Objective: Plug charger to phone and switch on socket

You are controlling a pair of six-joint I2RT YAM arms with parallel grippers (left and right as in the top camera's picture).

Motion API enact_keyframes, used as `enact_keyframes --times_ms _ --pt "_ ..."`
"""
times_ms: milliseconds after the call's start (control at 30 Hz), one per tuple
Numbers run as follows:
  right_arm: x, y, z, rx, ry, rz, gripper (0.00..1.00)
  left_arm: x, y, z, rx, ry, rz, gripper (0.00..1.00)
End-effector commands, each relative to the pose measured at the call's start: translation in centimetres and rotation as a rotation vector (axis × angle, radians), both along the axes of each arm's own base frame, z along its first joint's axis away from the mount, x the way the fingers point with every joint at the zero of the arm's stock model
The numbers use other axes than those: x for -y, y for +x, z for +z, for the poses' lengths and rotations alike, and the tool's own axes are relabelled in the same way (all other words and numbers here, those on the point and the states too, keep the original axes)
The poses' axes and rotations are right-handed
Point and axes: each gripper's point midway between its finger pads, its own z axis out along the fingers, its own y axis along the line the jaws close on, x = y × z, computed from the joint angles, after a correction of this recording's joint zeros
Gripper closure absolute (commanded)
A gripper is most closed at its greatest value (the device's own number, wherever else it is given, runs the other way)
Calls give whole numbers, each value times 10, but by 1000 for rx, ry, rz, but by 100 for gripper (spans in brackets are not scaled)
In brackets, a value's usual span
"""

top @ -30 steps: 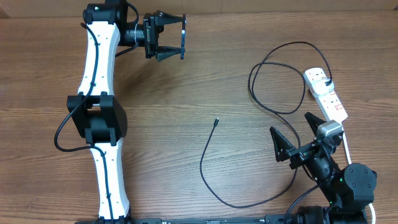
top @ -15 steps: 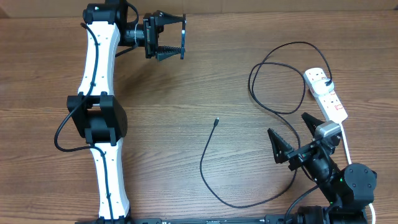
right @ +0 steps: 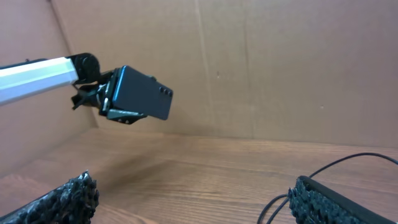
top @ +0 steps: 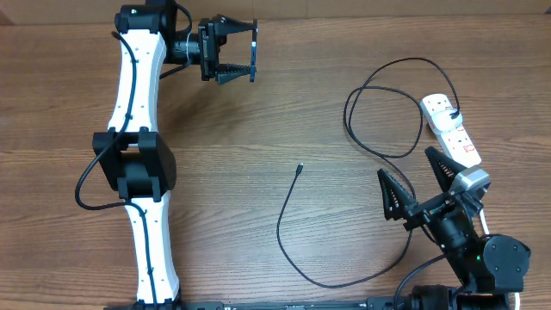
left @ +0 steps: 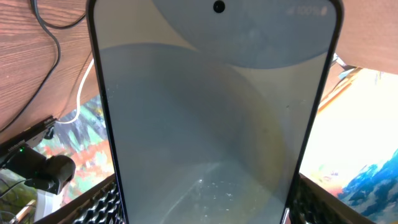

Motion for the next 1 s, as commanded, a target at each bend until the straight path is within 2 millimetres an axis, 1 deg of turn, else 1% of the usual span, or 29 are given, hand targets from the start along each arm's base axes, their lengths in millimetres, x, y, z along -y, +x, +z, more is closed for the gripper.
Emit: enact_keyframes --times_ms 0,133,200,400,467,533,667,700,767,833,867,967 --pt "6 3 18 10 25 -35 0 3 -3 22 24 -62 -10 29" --pt "6 15 28 -30 26 -35 0 3 -3 22 24 -61 -10 29" --pt "6 24 34 -69 26 -36 0 3 -3 22 24 -61 -11 29" --pt "6 58 54 -216 26 -35 0 3 -3 22 24 -62 -11 29" --pt "2 70 58 -270 13 -20 0 3 -3 22 23 -62 -11 29" --pt "-8 80 63 -327 -9 12 0 3 -3 22 23 -61 -11 29" --pt "-42 98 76 -444 -46 106 0 3 -3 22 24 -61 -11 29" --pt "-49 104 77 -479 -64 101 1 3 -3 22 24 -61 -11 29" --pt "-54 117 73 -563 -126 33 1 3 -3 22 23 -61 -11 29" --pt "-59 126 67 -651 -194 -24 0 3 -3 22 23 -61 -11 29" --pt "-66 129 67 -677 -217 -21 0 3 -3 22 23 -60 -11 29" --pt "-109 137 73 -698 -233 104 0 3 -3 22 24 -60 -11 29"
